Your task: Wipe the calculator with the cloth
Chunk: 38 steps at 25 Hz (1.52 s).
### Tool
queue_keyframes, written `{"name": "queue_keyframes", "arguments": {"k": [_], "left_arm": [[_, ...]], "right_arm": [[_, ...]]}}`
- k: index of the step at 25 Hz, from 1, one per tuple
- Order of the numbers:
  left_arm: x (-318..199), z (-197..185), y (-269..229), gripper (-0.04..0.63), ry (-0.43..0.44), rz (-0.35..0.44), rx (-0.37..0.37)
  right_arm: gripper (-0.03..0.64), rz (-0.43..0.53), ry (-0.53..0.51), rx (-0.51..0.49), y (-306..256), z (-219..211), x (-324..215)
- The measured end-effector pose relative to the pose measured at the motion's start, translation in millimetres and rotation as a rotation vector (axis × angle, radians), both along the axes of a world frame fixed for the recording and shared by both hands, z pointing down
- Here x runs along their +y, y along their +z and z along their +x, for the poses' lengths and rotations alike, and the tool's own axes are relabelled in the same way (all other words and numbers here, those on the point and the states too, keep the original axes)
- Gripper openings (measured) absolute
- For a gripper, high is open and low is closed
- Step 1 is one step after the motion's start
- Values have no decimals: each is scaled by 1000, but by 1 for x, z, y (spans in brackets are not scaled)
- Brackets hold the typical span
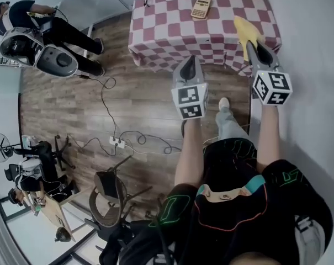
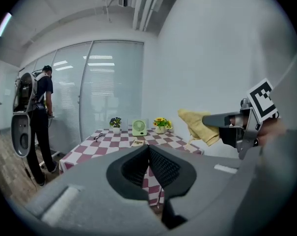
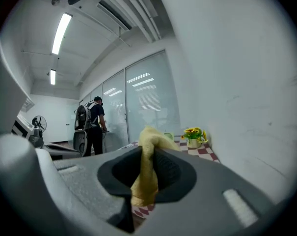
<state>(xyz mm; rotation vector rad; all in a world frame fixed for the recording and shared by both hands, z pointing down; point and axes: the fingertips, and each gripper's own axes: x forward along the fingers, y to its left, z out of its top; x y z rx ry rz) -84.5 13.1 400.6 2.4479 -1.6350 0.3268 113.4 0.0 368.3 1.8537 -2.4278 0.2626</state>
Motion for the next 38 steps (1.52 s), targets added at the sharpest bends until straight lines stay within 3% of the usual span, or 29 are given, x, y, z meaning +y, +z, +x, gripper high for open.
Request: {"name": "queue_keyframes", "arguments": {"k": [7,15,22,30,38], "left_arm": [[-84,40,-9,9,46,-18,-65],[-148,70,-5,10,41,-18,-72],[-172,58,9,9,5,-40,-76],[-204,62,34,9,33,-85,-65],[-249,40,68,10,35,-157,-62]], "right_arm": [[65,4,10,-56,-8,35,-83],[66,-26,-15,-68,5,61,-156],[66,-34,-75,-29,9,47,-185],[66,-69,-65,16,23,54,-225],[66,-126,-126,93,50,25,-281]]}}
